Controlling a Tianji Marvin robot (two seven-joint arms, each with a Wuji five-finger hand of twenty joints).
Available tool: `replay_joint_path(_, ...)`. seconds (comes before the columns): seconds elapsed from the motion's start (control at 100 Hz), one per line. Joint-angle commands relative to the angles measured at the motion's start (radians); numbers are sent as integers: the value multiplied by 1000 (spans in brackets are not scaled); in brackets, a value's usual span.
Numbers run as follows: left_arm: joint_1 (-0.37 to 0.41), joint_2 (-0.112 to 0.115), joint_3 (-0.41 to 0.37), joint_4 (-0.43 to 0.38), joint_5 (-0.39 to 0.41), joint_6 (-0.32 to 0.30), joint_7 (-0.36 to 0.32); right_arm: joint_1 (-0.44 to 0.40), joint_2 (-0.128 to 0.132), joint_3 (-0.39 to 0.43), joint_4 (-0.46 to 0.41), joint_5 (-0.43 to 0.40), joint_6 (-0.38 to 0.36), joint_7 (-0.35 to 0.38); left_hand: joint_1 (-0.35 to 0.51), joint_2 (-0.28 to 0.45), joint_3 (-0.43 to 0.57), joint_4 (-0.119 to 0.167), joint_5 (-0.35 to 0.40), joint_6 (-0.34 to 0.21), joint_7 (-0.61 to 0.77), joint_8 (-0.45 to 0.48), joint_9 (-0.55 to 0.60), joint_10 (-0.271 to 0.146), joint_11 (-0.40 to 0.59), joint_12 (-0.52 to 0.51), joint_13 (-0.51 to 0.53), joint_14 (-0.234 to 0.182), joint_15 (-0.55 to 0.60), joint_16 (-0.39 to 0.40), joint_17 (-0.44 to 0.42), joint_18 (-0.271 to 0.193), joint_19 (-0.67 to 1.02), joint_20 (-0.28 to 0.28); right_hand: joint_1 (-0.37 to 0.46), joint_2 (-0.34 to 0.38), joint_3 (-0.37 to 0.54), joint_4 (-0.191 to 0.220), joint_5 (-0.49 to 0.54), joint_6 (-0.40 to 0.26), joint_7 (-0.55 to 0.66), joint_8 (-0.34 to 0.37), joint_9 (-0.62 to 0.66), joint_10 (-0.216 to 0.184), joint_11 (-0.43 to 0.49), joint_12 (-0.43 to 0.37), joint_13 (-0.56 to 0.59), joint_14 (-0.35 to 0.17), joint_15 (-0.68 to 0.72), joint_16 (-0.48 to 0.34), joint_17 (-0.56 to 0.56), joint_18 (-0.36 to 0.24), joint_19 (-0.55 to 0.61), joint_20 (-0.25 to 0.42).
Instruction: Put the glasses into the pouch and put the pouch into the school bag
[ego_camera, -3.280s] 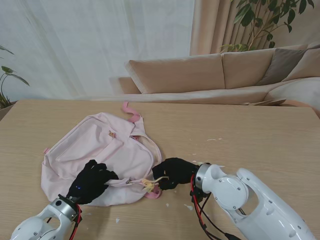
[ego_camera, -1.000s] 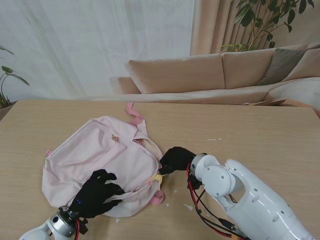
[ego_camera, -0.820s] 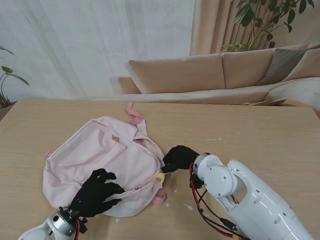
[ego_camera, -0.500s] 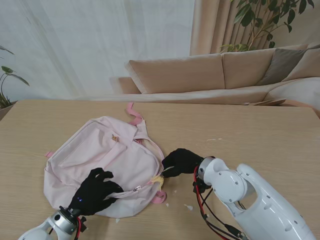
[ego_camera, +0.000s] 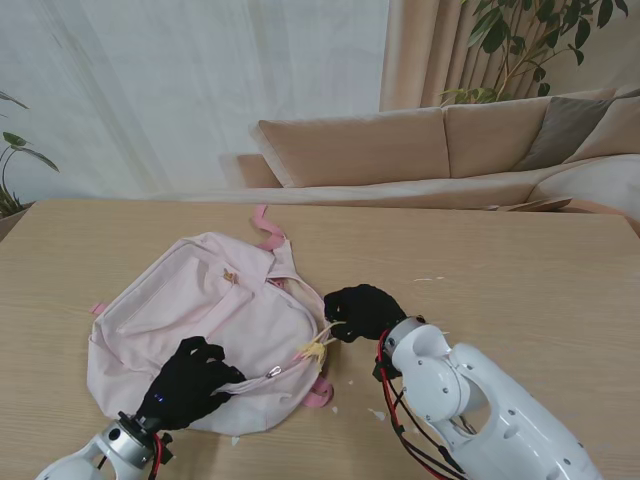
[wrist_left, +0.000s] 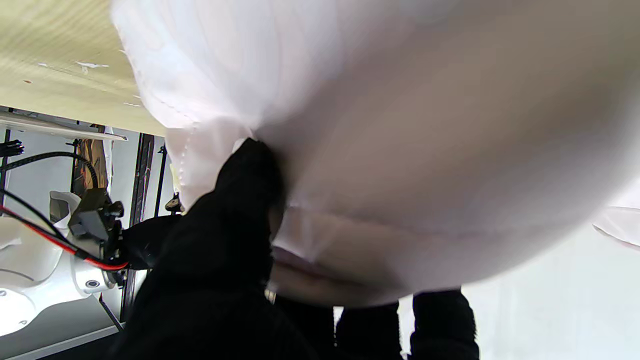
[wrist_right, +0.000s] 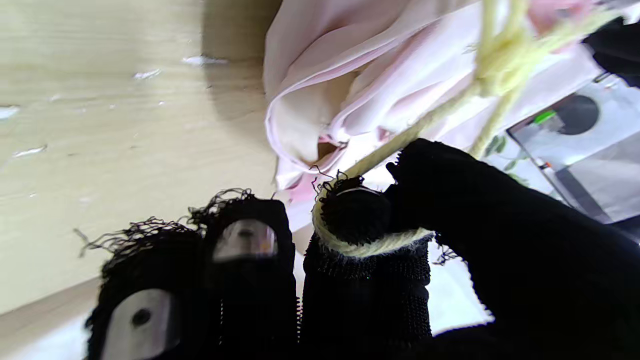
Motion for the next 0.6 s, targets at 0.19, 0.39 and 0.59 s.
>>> replay_joint_path(0.19,17,1,-9,-1,11,-14,-18,35,-28,-30,58,26,91,-33,133,133,53,62,109,-67,346,205,-1,25,108,63,21,11,23,58,-5,-4,27,1,-192,354,-279,20,274,-56,105,103,182,-10,194,54,32,-29,186,96,66,-38,311,220)
replay_joint_path(0.39,19,2,-29,11,10,-54,-24,52,-21,-20,68,42,133,12,135,134,41,61,123,-83,341,255,6,-4,80,79,16,0,10,66,-7,-6,34,1,-193,497,-393,17,343,-64,79,195,182,0,222,50,30,-13,208,105,65,-21,311,255)
replay_joint_path(0.59,67,-16,-90,-75,-154,-69,-271,42,-18,-14,73,64,88,25,-63,32,188,35,-192,-62,100,-127,-168,-18,-181,-107,-94,-21,-171,-107,-64,-10,-152,-54,-194,483,-389,24,346,-67,71,213,181,-6,223,50,31,-18,212,107,66,-28,311,260)
